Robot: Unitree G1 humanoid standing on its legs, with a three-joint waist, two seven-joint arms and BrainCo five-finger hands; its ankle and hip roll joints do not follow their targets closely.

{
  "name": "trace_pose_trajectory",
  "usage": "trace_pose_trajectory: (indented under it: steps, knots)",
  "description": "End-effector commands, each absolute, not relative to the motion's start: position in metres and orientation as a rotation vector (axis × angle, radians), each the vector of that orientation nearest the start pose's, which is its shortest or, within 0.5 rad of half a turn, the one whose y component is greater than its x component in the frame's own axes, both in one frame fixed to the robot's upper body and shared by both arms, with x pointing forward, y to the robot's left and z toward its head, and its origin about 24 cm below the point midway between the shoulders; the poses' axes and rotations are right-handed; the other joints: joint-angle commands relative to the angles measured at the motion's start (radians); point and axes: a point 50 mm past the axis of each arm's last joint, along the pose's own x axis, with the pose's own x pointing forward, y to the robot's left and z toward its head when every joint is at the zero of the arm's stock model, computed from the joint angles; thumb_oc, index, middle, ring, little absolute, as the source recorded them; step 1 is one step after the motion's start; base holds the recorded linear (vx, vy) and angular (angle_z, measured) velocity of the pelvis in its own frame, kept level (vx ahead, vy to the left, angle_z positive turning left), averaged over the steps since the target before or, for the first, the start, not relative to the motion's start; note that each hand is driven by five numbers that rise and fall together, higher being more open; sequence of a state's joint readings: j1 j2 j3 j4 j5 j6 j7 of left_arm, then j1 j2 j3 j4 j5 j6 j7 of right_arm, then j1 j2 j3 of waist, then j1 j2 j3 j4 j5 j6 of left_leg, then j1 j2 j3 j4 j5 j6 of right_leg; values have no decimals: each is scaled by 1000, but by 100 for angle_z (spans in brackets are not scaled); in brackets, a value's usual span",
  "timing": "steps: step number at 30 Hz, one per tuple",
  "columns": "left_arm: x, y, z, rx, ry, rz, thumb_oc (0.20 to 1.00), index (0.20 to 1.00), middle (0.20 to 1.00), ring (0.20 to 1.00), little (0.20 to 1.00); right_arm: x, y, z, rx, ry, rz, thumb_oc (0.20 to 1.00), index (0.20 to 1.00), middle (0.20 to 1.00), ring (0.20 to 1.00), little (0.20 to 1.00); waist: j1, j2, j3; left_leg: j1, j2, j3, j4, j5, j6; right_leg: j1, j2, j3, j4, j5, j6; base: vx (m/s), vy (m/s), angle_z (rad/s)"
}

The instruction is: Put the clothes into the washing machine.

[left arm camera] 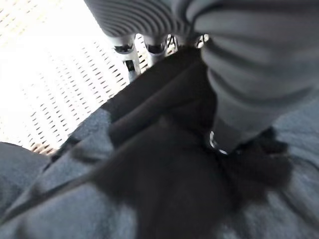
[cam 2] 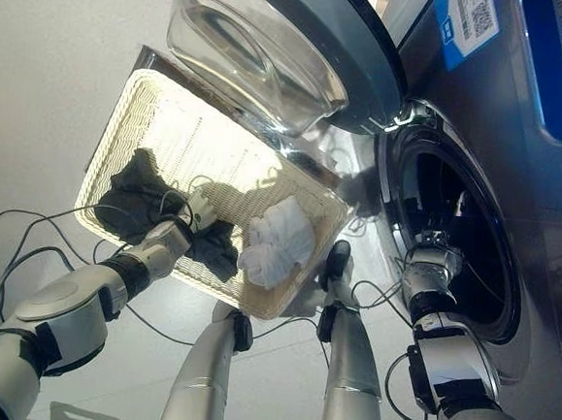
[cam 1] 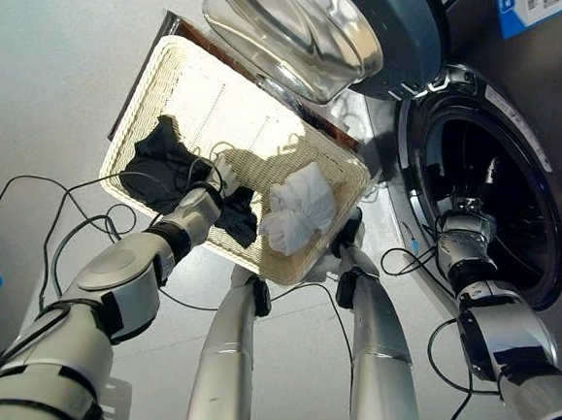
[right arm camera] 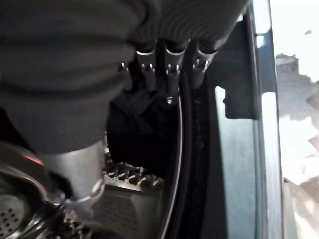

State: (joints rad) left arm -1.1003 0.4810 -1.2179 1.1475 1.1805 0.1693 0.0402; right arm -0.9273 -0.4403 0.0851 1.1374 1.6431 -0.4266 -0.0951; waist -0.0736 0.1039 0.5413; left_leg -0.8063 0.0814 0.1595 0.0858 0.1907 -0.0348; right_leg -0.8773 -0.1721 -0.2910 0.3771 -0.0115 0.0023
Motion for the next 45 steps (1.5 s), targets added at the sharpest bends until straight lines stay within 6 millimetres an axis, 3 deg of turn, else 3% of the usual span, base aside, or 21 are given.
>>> trace_pose_trajectory:
  steps: [1,2,5,6,7,8,9,10,12,14,18,20,21,22,23,24,31,33,38,41,45]
  knots:
    - [382,251,79,-3618,-519,423,200,200,200,200,200,371,-295,110,1199,-290,-658,1000,1000,1000,1000,1000,41,-40,-21,11,-22,73,45,-91,-79,30,-12,-14,-81,106,157,31,14,2]
    - [384,250,85,-3801,-447,315,200,200,200,200,200,370,-295,106,1191,-273,-662,1000,1000,1000,1000,1000,42,-37,-21,20,-22,71,47,-92,-80,38,-11,-10,-77,99,153,0,0,0]
    - [386,247,91,-4054,-320,118,200,200,200,200,200,370,-293,105,1181,-261,-663,1000,1000,1000,1000,1000,46,-34,-21,26,-22,71,50,-91,-81,44,-11,-11,-69,94,150,13,9,1]
    - [389,240,101,-4301,-112,-179,200,200,200,200,200,371,-291,105,1175,-251,-662,1000,1000,1000,1000,1000,50,-33,-21,30,-21,71,49,-89,-81,48,-10,-10,-68,91,146,0,0,0]
    - [392,236,108,-4404,31,-350,200,200,200,200,200,371,-290,106,1167,-245,-661,1000,1000,1000,1000,1000,53,-31,-21,35,-23,70,47,-86,-81,53,-9,-11,-66,90,144,0,0,0]
    - [392,235,109,-4433,53,-396,200,200,200,200,200,372,-289,106,1164,-243,-661,1000,1000,1000,1000,1000,53,-31,-21,37,-23,69,46,-85,-81,56,-9,-11,-67,89,143,0,0,0]
    - [394,234,116,-4542,171,-625,200,200,200,200,200,372,-288,105,1159,-237,-662,1000,1000,1000,1000,1000,55,-31,-21,44,-25,68,42,-82,-83,64,-7,-12,-69,88,141,7,36,2]
    - [393,237,123,-4637,319,-1038,200,200,200,200,200,372,-287,105,1148,-226,-665,1000,1000,1000,1000,1000,60,-32,-21,54,-27,67,40,-77,-84,76,-4,-13,-68,83,137,9,41,2]
    - [392,239,125,-4679,441,-1323,200,200,200,200,200,372,-284,103,1143,-215,-669,1000,1000,1000,1000,1000,63,-32,-21,62,-27,66,42,-76,-84,82,-3,-11,-62,77,134,5,20,1]
    - [390,239,127,-4671,745,-1737,200,200,200,200,200,373,-279,102,1128,-203,-670,1000,1000,1000,1000,1000,68,-35,-21,73,-30,63,43,-75,-85,92,0,-10,-55,68,129,0,0,0]
    - [386,236,130,-4503,1203,-2365,200,200,200,200,200,374,-265,105,1043,-206,-616,1000,1000,1000,1000,1000,69,-41,-21,86,-33,61,46,-78,-83,103,3,-9,-44,56,120,0,0,0]
    - [384,231,133,-4178,1623,-2894,200,200,200,200,200,374,-248,108,896,-202,-582,1000,1000,1000,1000,1000,68,-44,-21,90,-34,60,54,-83,-81,101,7,-2,-27,44,113,0,0,0]
    - [384,227,135,-4035,1813,-3033,200,200,200,200,200,374,-243,107,862,-204,-563,1000,1000,1000,1000,1000,68,-45,-21,93,-34,61,54,-84,-80,102,9,-1,-26,42,111,0,0,0]
    - [383,226,135,-4012,1849,-3058,200,200,200,200,200,374,-241,106,848,-203,-558,1000,1000,1000,1000,1000,68,-45,-21,95,-34,60,54,-85,-79,103,10,0,-24,40,110,0,0,0]
    - [382,224,136,-3884,2016,-3153,200,200,200,200,200,373,-237,104,811,-193,-545,1000,1000,1000,1000,1000,69,-45,-21,98,-33,61,55,-86,-78,105,10,0,-21,37,109,0,0,0]
    - [381,223,138,592,-352,524,200,200,200,200,200,371,-233,100,767,-184,-514,1000,1000,1000,1000,1000,69,-45,-21,102,-32,61,57,-89,-76,106,10,0,-17,34,108,0,0,0]
    - [372,218,143,381,-414,519,200,200,200,200,200,363,-207,85,381,-98,-402,1000,1000,1000,1000,1000,66,-47,-21,106,-31,67,64,-96,-67,105,14,1,-7,25,103,-2,2,-1]
    - [364,209,142,214,-444,474,200,200,200,200,200,356,-183,75,100,-56,-249,1000,1000,1000,1000,1000,61,-48,-21,107,-32,70,64,-100,-62,106,18,3,-9,23,102,-18,18,-8]
    - [355,199,143,89,-484,417,200,200,200,200,200,342,-137,78,-257,-136,19,1000,1000,1000,1000,1000,57,-54,-21,100,-33,71,78,-109,-61,99,17,7,-2,16,102,-7,5,-6]
    - [353,194,143,36,-484,372,200,200,200,200,200,335,-120,79,-376,-166,152,1000,1000,1000,1000,1000,57,-56,-21,101,-34,70,84,-112,-63,102,14,6,3,10,105,0,-4,-1]
    - [352,192,144,36,-495,338,200,200,200,200,200,333,-117,78,-425,-183,201,1000,1000,1000,1000,1000,60,-56,-21,105,-35,66,90,-116,-64,110,9,4,6,4,106,0,0,0]
